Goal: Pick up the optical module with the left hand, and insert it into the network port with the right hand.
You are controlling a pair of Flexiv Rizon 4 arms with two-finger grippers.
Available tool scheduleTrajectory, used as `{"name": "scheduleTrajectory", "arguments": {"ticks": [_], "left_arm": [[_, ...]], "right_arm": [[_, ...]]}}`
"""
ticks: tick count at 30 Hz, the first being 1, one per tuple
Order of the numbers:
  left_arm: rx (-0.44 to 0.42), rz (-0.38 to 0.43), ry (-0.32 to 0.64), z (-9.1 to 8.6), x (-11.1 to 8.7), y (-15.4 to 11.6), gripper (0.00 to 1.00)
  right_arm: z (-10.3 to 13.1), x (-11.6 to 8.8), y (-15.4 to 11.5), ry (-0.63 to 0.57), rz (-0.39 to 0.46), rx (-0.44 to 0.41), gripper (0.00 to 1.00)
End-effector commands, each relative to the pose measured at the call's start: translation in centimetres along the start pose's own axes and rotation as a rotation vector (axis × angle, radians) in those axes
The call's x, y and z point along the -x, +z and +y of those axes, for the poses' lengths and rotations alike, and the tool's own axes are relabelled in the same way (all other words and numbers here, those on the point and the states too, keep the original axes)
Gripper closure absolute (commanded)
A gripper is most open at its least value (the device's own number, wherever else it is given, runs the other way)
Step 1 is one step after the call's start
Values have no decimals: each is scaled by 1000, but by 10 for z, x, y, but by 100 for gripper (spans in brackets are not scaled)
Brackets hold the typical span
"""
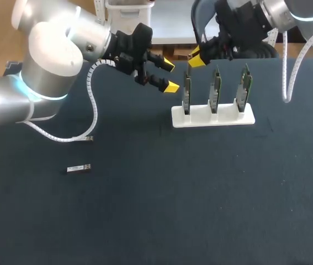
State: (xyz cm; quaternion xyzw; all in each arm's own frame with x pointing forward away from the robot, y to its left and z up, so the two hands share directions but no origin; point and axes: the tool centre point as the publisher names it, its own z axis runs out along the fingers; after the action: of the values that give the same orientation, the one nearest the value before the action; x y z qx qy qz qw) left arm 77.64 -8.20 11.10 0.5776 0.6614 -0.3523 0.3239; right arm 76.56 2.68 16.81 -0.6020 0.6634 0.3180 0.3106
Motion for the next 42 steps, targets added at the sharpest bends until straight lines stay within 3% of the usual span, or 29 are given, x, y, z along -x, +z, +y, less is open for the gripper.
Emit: {"name": "scheduleTrajectory", "arguments": {"ticks": [1, 42], "left_arm": [[-4, 5, -2, 2, 1, 1, 0], [-4, 5, -2, 2, 1, 1, 0]], "right_arm": [[0, 0, 0, 6, -4, -2, 100], [1, 2, 2, -18, -10, 1, 100]]}}
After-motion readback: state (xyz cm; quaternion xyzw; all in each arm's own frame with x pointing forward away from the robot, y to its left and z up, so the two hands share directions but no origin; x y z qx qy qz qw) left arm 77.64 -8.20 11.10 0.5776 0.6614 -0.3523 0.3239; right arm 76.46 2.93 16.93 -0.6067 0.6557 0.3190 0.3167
